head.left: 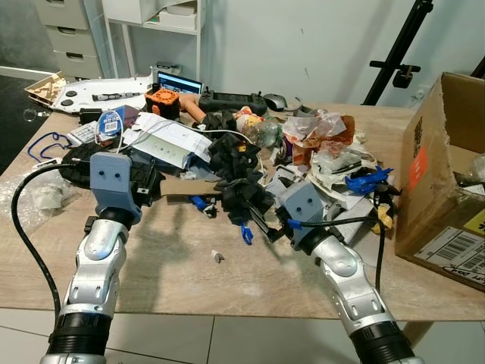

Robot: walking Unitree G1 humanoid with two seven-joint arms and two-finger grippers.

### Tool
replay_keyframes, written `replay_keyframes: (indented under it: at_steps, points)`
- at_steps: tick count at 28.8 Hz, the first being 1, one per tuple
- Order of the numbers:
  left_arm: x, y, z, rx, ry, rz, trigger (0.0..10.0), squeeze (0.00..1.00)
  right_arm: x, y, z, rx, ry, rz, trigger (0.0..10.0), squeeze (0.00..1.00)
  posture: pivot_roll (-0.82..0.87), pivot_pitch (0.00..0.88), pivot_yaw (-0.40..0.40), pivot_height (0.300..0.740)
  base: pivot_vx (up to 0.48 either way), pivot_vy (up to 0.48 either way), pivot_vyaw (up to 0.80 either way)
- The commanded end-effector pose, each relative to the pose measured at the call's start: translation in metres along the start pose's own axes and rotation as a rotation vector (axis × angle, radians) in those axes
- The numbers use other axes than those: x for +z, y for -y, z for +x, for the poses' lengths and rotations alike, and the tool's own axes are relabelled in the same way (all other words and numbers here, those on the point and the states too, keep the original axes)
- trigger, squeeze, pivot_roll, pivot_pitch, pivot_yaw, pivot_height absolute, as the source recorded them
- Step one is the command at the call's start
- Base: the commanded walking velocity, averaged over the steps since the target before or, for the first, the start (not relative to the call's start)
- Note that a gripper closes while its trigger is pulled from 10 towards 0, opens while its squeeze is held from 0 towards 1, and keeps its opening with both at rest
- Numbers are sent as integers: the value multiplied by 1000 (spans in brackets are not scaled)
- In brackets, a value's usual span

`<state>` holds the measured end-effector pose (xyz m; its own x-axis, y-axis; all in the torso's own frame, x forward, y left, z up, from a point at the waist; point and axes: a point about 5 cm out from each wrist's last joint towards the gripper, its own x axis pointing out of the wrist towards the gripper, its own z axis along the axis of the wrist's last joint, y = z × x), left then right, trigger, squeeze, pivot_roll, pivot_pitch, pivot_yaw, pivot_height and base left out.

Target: Picking trash to rubbish bin

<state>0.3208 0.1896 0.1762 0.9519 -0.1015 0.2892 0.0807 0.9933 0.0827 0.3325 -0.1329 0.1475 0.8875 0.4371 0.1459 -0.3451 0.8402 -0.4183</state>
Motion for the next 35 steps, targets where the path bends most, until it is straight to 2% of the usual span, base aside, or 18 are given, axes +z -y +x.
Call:
replay_keyframes:
  at_steps: [1, 2, 3, 6, 9, 14, 22, 25, 26, 27, 28, 29, 30, 31, 32, 33, 35]
  points:
    - [-2, 10, -2, -14, -2, -29, 10000, 0, -8, 8, 3, -46, -19, 20, 10000, 702, 3, 125, -71, 740, 0, 0, 0]
    - [-1, 14, -1, -22, 11, -37, 10000, 0, -10, 11, 7, -63, -15, 51, 10000, 278, 3, 125, -71, 740, 0, 0, 0]
    - [-1, 17, 0, -25, 10, -42, 10000, 0, -11, 11, 10, -40, -17, 86, 10000, 0, 4, 129, -71, 740, 0, 0, 0]
    - [0, 21, 1, -32, 7, -47, 10000, 0, -13, 10, 14, -12, -25, 132, 10000, 0, 6, 133, -74, 740, 0, 0, 0]
    - [0, 27, 1, -63, 6, -31, 10000, 0, -14, 10, 20, 18, -23, 244, 10000, 0, 7, 137, -78, 740, 0, 0, 0]
    - [1, 27, -2, -57, 12, -35, 10000, 0, -11, 8, 23, 66, 19, 347, 10000, 0, 7, 137, -78, 740, 0, 0, 0]
    - [3, 27, -4, -56, 20, -44, 10000, 0, -14, 8, 25, 87, 16, 328, 10000, 0, 17, 144, -86, 740, 0, 0, 0]
    - [3, 29, -5, -61, 15, -44, 10000, 0, -22, 6, 25, 117, -43, 336, 10000, 0, 18, 144, -86, 740, 0, 0, 0]
    - [3, 30, -4, -64, 13, -45, 10000, 0, -28, 4, 24, 129, -99, 327, 10000, 0, 18, 144, -86, 740, 0, 0, 0]
    - [3, 31, -4, -66, 13, -45, 10000, 0, -33, 3, 23, 137, -155, 316, 9255, 0, 19, 144, -84, 740, 0, 0, 0]
    - [3, 31, -4, -66, 13, -45, 10000, 0, -33, 3, 23, 137, -155, 316, 9255, 0, 19, 144, -84, 740, 0, 0, 0]
    - [3, 32, -4, -69, 13, -46, 10000, 0, -38, 2, 21, 141, -189, 322, 4157, 0, 19, 144, -84, 740, 0, 0, 0]
    - [3, 33, -4, -70, 14, -46, 10000, 0, -40, 2, 21, 144, -208, 328, 4157, 0, 19, 144, -84, 740, 0, 0, 0]
    - [3, 33, -4, -72, 14, -46, 10000, 0, -41, 2, 20, 142, -211, 342, 1647, 0, 19, 144, -84, 740, 0, 0, 0]
    - [3, 33, -4, -72, 14, -46, 10000, 0, -41, 2, 20, 142, -211, 342, 1647, 0, 19, 144, -84, 740, 0, 0, 0]
    - [3, 34, -4, -76, 16, -46, 10000, 0, -41, 3, 20, 139, -207, 353, 0, 0, 19, 144, -84, 740, 0, 0, 0]
    - [3, 36, -4, -80, 17, -48, 10000, 0, -41, 5, 20, 132, -199, 359, 0, 0, 16, 140, -81, 740, 0, 0, 0]
